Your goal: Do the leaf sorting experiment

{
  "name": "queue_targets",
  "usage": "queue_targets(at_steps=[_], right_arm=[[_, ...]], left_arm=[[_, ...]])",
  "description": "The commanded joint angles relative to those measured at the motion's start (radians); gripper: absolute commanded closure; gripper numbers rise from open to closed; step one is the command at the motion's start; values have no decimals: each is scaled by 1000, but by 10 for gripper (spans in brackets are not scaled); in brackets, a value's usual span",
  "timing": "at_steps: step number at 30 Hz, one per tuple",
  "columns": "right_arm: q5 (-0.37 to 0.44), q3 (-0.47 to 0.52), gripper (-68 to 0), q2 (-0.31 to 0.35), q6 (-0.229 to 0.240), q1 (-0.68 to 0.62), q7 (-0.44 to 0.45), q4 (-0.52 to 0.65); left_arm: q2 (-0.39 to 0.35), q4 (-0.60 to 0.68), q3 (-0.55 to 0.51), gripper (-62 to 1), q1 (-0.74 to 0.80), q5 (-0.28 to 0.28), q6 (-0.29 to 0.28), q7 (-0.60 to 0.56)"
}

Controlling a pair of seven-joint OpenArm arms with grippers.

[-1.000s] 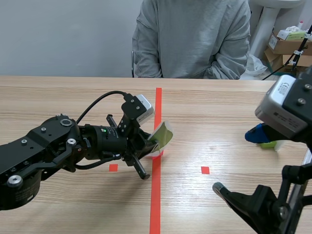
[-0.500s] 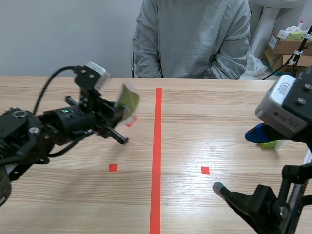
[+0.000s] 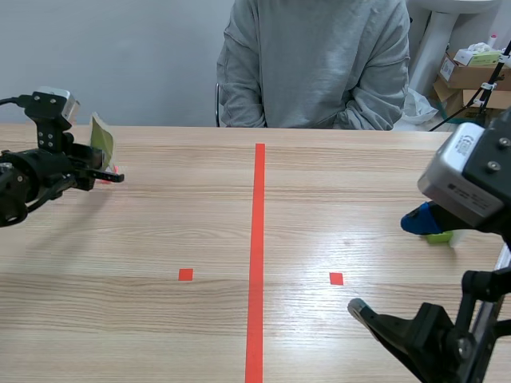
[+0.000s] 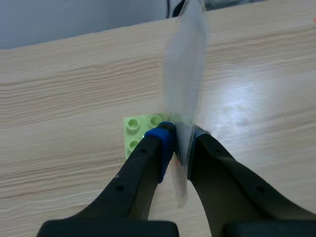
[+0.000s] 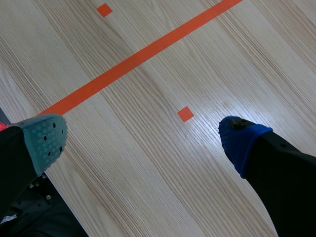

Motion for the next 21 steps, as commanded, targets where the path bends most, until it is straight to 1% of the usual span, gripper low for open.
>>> queue_targets(at_steps=[1,3,6,10,13,18,20,21], right_arm=[[11,11,-640,7,-3,10,8,-2],[11,11,-640,7,-3,10,8,-2],[11,11,-640,7,-3,10,8,-2],[11,11,-640,7,-3,10,8,-2],[11,11,-640,7,-3,10,8,-2],[11,11,-640,7,-3,10,8,-2],[11,11,-640,7,-3,10,8,-2],[11,11,-640,7,-3,10,8,-2]], left_arm=[[-6,-13,-3,-40,-47,14,5,-30],[-6,-72,-3,-40,-82,39,37,-48],[-7,-134,-3,-40,-116,48,72,-64],[-2,-189,-3,-40,-126,87,85,-69],[-2,-217,-3,-40,-122,89,98,-87],[-4,-221,-3,-40,-120,92,109,-87],[-4,-221,-3,-43,-119,105,113,-87],[-4,-221,-3,-50,-119,125,113,-85]])
